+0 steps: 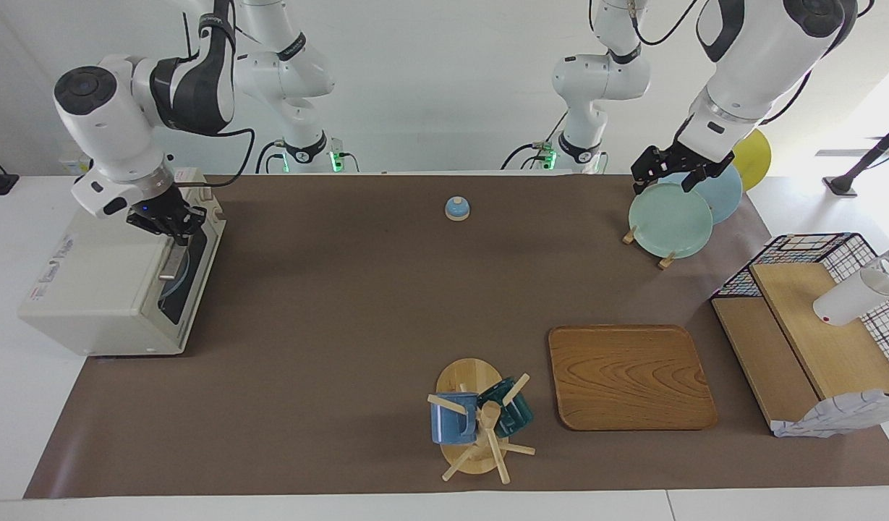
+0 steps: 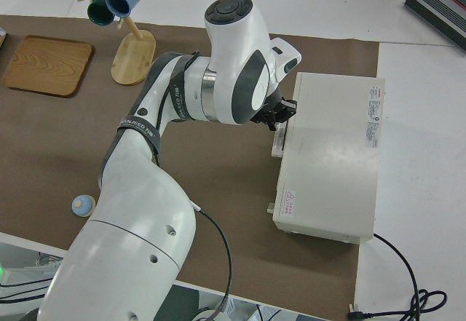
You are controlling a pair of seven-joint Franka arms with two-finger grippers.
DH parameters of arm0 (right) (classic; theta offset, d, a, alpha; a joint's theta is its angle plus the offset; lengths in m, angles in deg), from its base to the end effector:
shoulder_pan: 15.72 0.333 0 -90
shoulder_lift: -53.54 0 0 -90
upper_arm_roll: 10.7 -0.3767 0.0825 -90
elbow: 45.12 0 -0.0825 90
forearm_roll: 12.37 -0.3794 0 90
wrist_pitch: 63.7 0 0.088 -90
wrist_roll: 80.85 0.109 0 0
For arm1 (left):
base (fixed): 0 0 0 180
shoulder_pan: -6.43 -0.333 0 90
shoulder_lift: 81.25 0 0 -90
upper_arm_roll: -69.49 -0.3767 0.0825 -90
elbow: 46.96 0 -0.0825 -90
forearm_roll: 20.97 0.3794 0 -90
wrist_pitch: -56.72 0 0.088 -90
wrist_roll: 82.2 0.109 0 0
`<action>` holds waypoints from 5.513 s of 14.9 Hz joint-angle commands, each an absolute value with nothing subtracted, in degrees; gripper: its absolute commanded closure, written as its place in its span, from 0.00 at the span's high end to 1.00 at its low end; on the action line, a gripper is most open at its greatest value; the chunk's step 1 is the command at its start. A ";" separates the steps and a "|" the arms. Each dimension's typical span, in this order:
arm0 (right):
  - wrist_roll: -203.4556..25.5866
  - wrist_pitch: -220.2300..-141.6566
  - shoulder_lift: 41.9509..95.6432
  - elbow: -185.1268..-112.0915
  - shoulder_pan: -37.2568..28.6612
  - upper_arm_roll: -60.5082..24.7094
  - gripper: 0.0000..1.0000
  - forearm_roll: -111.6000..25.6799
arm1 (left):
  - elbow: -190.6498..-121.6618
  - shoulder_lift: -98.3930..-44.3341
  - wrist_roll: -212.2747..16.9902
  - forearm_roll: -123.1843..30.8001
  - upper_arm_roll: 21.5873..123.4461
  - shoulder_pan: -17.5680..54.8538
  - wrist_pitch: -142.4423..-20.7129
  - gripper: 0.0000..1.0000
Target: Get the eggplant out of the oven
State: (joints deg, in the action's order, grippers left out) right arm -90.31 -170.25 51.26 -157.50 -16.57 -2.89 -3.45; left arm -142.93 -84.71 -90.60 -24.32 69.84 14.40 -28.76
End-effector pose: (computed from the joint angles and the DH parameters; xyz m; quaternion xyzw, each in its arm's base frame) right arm 0.5255 -0.0936 0.5462 0.9965 0.0316 -0.0418 0.0654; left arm 0.5098 -0.0815 0.6610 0.9977 0.0002 -0.0649 0.0198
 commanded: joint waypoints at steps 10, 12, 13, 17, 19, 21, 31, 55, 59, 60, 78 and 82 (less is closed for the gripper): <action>-94.47 -176.19 50.64 -163.77 -18.27 -3.40 0.00 -2.17 | -141.79 -84.50 -90.11 -23.34 70.28 13.90 -27.31 1.00; -93.86 -177.34 50.73 -164.47 -17.66 -3.49 0.00 -2.35 | -141.79 -84.50 -90.11 -23.34 70.28 13.90 -27.39 1.00; -93.33 -177.51 50.91 -164.56 -17.48 -3.49 0.00 -2.61 | -141.70 -84.50 -90.11 -23.34 70.28 13.90 -27.31 1.00; -91.05 -182.78 51.52 -167.63 -15.65 -3.58 0.00 -3.05 | -141.79 -84.50 -90.11 -23.34 70.28 13.90 -27.39 1.00; -88.33 -183.93 51.96 -168.08 -13.80 -3.58 0.00 -3.05 | -141.70 -84.50 -90.11 -23.34 70.28 13.90 -27.39 1.00; -88.06 -184.80 52.49 -168.25 -13.35 -3.58 0.00 -3.66 | -141.79 -84.50 -90.11 -23.34 70.28 13.90 -27.31 1.00; -87.62 -200.54 56.00 -176.78 -11.33 -3.67 0.00 -4.64 | -141.70 -84.50 -90.11 -23.34 70.28 13.90 -27.31 1.00; -74.89 -178.66 58.03 -162.62 -5.87 -3.05 0.51 0.01 | -141.79 -84.50 -90.11 -23.34 70.28 13.90 -27.31 1.00; -75.04 -180.24 56.36 -166.93 -9.65 -3.14 0.47 0.37 | -141.79 -84.50 -90.11 -23.34 70.28 13.81 -27.31 1.00; -76.00 -180.85 56.27 -167.29 -9.75 -3.05 0.46 0.55 | -141.79 -84.50 -90.11 -23.34 70.28 13.81 -27.31 1.00; -68.31 -172.42 57.58 -159.92 6.04 -3.75 0.00 3.04 | -141.79 -84.50 -90.11 -23.34 70.28 13.90 -27.31 1.00; -54.24 -172.51 61.35 -154.13 17.30 -3.76 0.00 -4.11 | -141.79 -84.50 -90.20 -23.34 70.28 13.81 -27.31 1.00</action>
